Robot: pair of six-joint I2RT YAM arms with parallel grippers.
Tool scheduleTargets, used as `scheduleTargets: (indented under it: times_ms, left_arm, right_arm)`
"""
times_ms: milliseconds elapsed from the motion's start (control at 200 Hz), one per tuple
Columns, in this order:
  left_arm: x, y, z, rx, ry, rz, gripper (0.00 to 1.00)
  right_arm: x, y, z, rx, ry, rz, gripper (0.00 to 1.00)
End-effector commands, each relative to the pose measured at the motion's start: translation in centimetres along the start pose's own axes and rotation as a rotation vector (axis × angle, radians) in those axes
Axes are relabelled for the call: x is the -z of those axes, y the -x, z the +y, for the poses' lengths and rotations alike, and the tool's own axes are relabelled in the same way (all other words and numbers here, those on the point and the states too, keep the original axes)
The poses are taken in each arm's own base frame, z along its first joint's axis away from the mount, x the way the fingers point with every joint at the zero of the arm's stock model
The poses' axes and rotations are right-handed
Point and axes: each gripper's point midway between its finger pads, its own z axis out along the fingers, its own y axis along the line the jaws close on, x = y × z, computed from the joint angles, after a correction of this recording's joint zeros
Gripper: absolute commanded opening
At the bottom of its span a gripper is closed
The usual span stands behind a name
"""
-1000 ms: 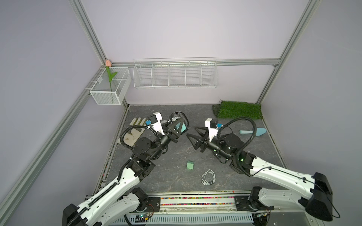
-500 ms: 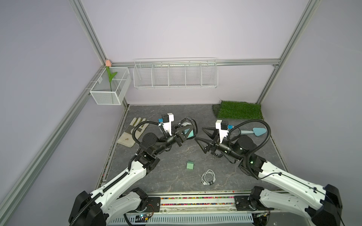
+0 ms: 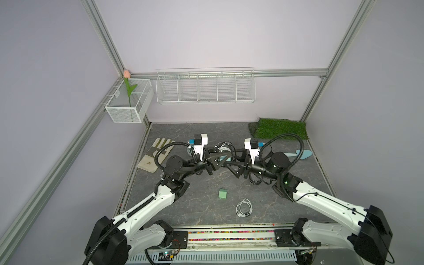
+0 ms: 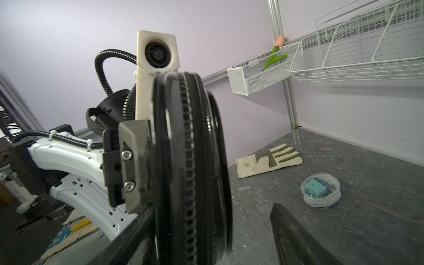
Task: Pack away charging kits
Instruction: Adjust the storage bag.
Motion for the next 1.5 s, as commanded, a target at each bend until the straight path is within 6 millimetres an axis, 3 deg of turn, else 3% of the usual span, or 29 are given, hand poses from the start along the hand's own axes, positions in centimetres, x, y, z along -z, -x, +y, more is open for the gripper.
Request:
scheduleTargets:
  times_ms: [0,70,315,425,575,715,880,1135,1305,1350,1425,1445,1495]
  left_arm:
    - [-0.7,1.4,-2.1,-0.027,-0.112,-0.016,0.01]
    - [-1.0,1.3,-2.1,-0.018,-0.124,-0.007,0.05]
    - [-1.1,0.2,-1.2,-0.005,-0.096,0.034,0.27]
    - [-1.0,-0.1,-0.6,-0.005,-0.060,0.044,0.55]
    - [-0.7,-0.3,0.2,-0.018,0.008,0.060,0.73]
    - [0.0,0.0,0.8,-0.034,0.075,0.062,0.76]
    - [0.6,0.3,1.2,-0.047,0.129,0.065,0.62]
    - [0.9,0.7,1.2,-0.048,0.137,0.056,0.61]
    - [0.6,0.8,1.0,-0.048,0.109,0.050,0.43]
    - [0.4,0.8,0.9,-0.044,0.099,0.050,0.44]
    - [0.2,0.6,1.2,-0.032,0.097,0.053,0.59]
    - [0.2,0.6,1.2,-0.030,0.096,0.053,0.62]
    - [0.0,0.6,1.3,-0.025,0.089,0.054,0.69]
  right_arm:
    - [-0.6,2.7,2.6,0.019,0.136,-0.064,0.78]
    - [-0.9,2.7,2.5,0.014,0.141,-0.063,0.73]
    - [-0.7,3.1,2.1,0.009,0.105,-0.081,0.33]
    - [-0.8,3.1,1.1,-0.003,0.046,-0.079,0.26]
    - [-0.8,2.6,-1.0,-0.014,-0.071,-0.055,0.22]
    - [-0.4,1.9,-2.4,0.003,-0.158,-0.021,0.20]
    - [0.2,1.3,-3.0,0.024,-0.206,0.007,0.20]
    - [0.5,0.9,-2.9,0.051,-0.210,0.038,0.21]
    - [0.1,0.5,-3.0,0.039,-0.201,0.052,0.28]
    - [-0.1,0.5,-2.9,0.039,-0.191,0.054,0.29]
    - [-0.4,-0.2,-2.9,0.029,-0.171,0.076,0.30]
    - [-0.7,0.8,-2.5,0.037,-0.161,0.060,0.30]
    - [-1.0,0.7,-2.6,0.033,-0.157,0.070,0.28]
